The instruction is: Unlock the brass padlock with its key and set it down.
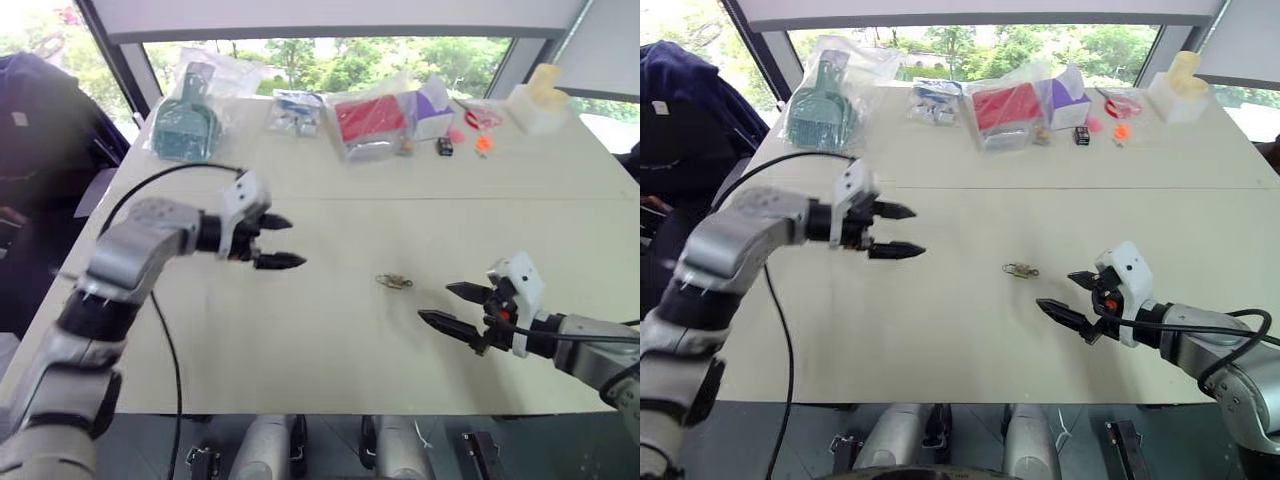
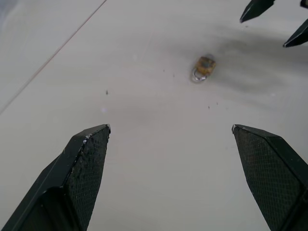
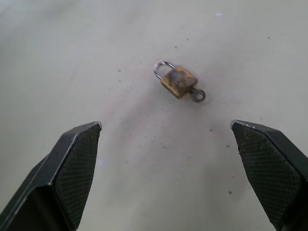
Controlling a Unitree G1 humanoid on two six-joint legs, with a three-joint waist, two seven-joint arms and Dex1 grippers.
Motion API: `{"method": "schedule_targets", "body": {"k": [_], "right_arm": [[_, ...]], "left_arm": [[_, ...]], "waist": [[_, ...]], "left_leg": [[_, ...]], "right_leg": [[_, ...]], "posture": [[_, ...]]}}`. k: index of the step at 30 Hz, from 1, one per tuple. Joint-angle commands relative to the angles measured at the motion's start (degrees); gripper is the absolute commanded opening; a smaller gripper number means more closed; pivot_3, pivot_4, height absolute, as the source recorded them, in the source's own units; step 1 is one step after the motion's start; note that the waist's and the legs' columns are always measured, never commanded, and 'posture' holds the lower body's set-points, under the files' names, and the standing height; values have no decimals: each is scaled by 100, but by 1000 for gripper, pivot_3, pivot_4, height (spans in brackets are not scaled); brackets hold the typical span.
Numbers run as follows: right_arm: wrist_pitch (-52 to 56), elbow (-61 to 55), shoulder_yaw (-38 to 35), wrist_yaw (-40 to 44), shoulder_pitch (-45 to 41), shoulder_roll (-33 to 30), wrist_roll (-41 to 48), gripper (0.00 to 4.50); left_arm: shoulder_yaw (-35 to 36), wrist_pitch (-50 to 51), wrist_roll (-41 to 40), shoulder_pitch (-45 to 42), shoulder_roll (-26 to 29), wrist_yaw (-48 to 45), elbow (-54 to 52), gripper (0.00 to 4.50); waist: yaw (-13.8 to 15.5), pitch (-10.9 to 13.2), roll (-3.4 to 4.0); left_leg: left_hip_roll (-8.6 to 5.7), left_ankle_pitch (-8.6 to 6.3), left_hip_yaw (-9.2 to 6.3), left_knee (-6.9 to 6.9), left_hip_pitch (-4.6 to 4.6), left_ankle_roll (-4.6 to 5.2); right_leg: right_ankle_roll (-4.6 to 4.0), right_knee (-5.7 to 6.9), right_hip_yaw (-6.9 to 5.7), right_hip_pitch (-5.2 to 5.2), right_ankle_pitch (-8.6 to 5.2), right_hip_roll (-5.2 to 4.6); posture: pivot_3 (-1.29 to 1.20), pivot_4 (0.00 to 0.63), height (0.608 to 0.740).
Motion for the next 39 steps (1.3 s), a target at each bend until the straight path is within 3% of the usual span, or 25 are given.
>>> {"method": "schedule_targets", "body": {"k": [1, 6, 13, 20, 27, 30, 36, 39], "right_arm": [[-92, -186, -166, -71, 10, -45, -78, 4456], [-13, -417, -537, -183, 285, -20, 18, 4456], [111, -832, -982, -430, 733, 128, 166, 4456], [82, -942, -1060, -595, 851, 260, 160, 4456], [80, -1014, -896, -798, 755, 410, 135, 4456], [72, -1028, -885, -834, 761, 432, 142, 4500], [43, -989, -791, -855, 729, 474, 98, 4500], [22, -903, -684, -843, 641, 466, 50, 4500]], "left_arm": [[-458, -1035, 665, -637, -627, -245, 1172, 4234], [-831, -2160, 1173, -1301, -1831, -755, 2833, 4234], [-899, -3101, 1701, -1850, -2996, -1085, 4668, 4234], [-684, -3333, 2071, -2184, -3810, -781, 5885, 4234], [-870, -3562, 2747, -2199, -4149, -225, 6349, 4234], [-903, -3542, 3020, -2205, -4172, -2, 6447, 3381], [-855, -3533, 3229, -2222, -4039, -135, 6423, 946], [-910, -3588, 3306, -2162, -3958, -391, 6369, 764]], "waist": [[-11, 0, 0], [-23, 3, -5], [-21, 5, -9], [-12, 6, -12], [-16, 6, -13], [-15, 5, -15], [-25, 3, -15], [-39, 3, -15]], "left_leg": [[0, -1, 1, 1, -1, 2], [-1, -14, 4, 13, -8, 27], [1, -16, 2, 17, -8, 32], [1, -18, -1, 20, -9, 37], [1, -19, -1, 20, -8, 38], [1, -19, -2, 22, -5, 38], [3, -20, -4, 23, 1, 39], [4, -20, -4, 22, 1, 39]], "right_leg": [[0, -2, 0, 1, 0, 0], [1, -6, 0, 3, 0, -3], [1, -3, 0, 1, 1, -3], [3, -5, 0, 3, 0, -3], [3, -3, 0, 3, 1, -3], [3, -4, 0, 8, 1, -4], [3, -5, -1, 13, 1, -3], [3, -5, -1, 13, 1, -3]], "posture": [[0, 150, 735], [0, 150, 735], [0, 150, 735], [0, 150, 735], [0, 150, 735], [0, 150, 735], [0, 150, 735], [0, 150, 735]]}}
